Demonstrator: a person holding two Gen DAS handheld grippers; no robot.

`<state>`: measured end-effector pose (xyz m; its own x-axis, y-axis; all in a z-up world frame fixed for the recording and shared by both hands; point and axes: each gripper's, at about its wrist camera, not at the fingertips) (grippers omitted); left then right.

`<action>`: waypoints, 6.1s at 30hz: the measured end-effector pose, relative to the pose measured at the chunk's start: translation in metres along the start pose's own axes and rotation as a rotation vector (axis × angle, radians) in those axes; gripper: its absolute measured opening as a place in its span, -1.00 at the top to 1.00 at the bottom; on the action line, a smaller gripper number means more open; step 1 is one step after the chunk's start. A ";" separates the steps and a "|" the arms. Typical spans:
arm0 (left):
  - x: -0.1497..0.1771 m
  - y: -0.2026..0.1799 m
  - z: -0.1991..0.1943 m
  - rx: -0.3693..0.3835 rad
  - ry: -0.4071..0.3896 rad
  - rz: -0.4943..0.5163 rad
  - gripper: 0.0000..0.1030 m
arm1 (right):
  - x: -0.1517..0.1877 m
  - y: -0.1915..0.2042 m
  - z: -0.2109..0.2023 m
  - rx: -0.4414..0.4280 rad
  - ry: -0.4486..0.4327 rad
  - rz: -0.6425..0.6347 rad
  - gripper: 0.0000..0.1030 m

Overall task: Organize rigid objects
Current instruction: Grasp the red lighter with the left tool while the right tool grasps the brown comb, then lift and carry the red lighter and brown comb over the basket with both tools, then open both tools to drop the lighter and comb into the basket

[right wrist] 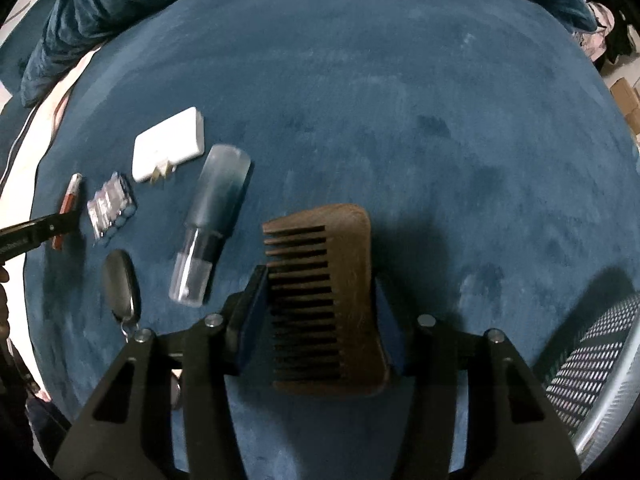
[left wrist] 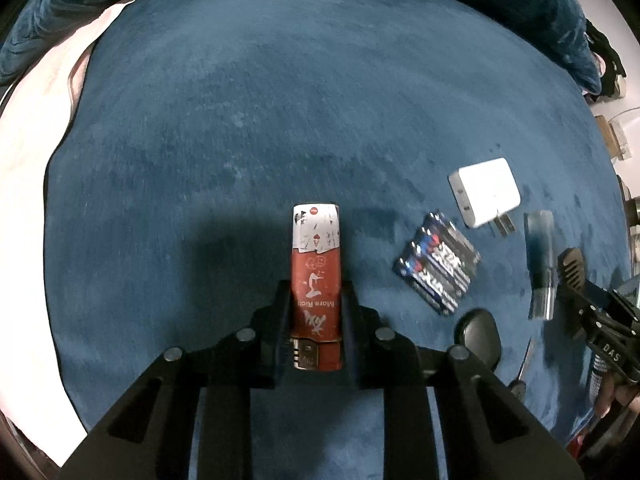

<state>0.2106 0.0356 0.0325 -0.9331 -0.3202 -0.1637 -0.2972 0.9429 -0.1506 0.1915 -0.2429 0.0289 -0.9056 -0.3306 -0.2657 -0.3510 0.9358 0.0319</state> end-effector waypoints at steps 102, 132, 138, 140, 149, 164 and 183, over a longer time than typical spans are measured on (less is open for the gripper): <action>0.199 -0.075 -0.126 0.027 -0.082 0.190 0.56 | 0.179 0.019 -0.148 -0.060 -0.219 0.222 0.03; 0.208 -0.160 -0.134 0.090 -0.067 0.313 0.56 | 0.200 -0.043 -0.171 -0.025 -0.269 0.315 0.03; 0.209 -0.171 -0.133 0.096 -0.062 0.328 0.56 | 0.205 -0.056 -0.175 -0.019 -0.279 0.336 0.03; 0.210 -0.175 -0.133 0.099 -0.061 0.334 0.56 | 0.206 -0.060 -0.175 -0.017 -0.280 0.341 0.03; 0.211 -0.212 -0.143 0.143 -0.068 0.379 0.56 | 0.214 -0.088 -0.182 0.004 -0.295 0.385 0.03; 0.219 -0.293 -0.143 0.206 -0.032 0.476 0.56 | 0.233 -0.142 -0.192 0.050 -0.309 0.483 0.03; 0.220 -0.351 -0.112 0.232 0.046 0.504 0.56 | 0.241 -0.185 -0.188 0.058 -0.315 0.548 0.02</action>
<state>0.0874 -0.3557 0.1582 -0.9577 0.1739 -0.2293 0.2354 0.9317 -0.2766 -0.0062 -0.5189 0.1406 -0.8333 0.2423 -0.4968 0.1655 0.9669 0.1940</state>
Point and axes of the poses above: each gripper's, at about its wrist camera, not at the fingertips, and z roughly the way its jaws point, y to its left, x to its underside, and after that the axes turned 12 degrees about -z, right-handed
